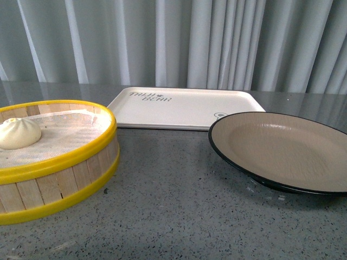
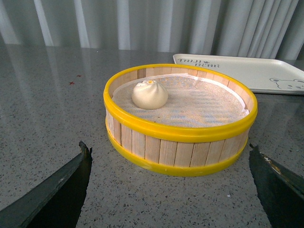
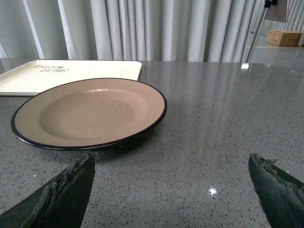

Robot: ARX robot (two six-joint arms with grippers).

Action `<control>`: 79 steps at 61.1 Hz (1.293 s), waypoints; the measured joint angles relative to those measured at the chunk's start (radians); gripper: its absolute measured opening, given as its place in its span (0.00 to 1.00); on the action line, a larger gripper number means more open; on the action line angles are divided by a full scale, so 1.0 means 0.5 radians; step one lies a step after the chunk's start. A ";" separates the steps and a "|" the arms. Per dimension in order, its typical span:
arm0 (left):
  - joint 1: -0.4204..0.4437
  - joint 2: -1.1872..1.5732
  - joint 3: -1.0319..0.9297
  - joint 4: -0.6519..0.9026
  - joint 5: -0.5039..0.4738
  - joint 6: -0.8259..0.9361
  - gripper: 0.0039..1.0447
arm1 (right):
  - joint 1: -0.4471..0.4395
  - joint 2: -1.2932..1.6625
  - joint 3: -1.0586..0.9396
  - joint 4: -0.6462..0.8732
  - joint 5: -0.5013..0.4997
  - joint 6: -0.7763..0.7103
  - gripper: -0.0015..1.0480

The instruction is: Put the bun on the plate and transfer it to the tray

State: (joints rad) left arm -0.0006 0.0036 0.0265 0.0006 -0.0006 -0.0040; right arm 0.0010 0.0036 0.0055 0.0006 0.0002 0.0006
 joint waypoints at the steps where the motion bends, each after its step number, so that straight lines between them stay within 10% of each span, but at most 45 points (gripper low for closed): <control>1: 0.000 0.000 0.000 0.000 0.000 0.000 0.94 | 0.000 0.000 0.000 0.000 0.001 0.000 0.92; 69: 0.001 0.004 0.002 -0.004 0.005 -0.002 0.94 | 0.000 0.000 0.000 0.000 0.000 -0.001 0.92; 79: 0.125 0.698 0.355 -0.400 0.233 -0.290 0.94 | 0.000 0.000 0.000 0.000 -0.003 -0.001 0.92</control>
State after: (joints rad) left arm 0.0620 0.3527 0.2039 -0.1993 0.1162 -0.1490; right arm 0.0010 0.0036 0.0055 0.0006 -0.0013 0.0002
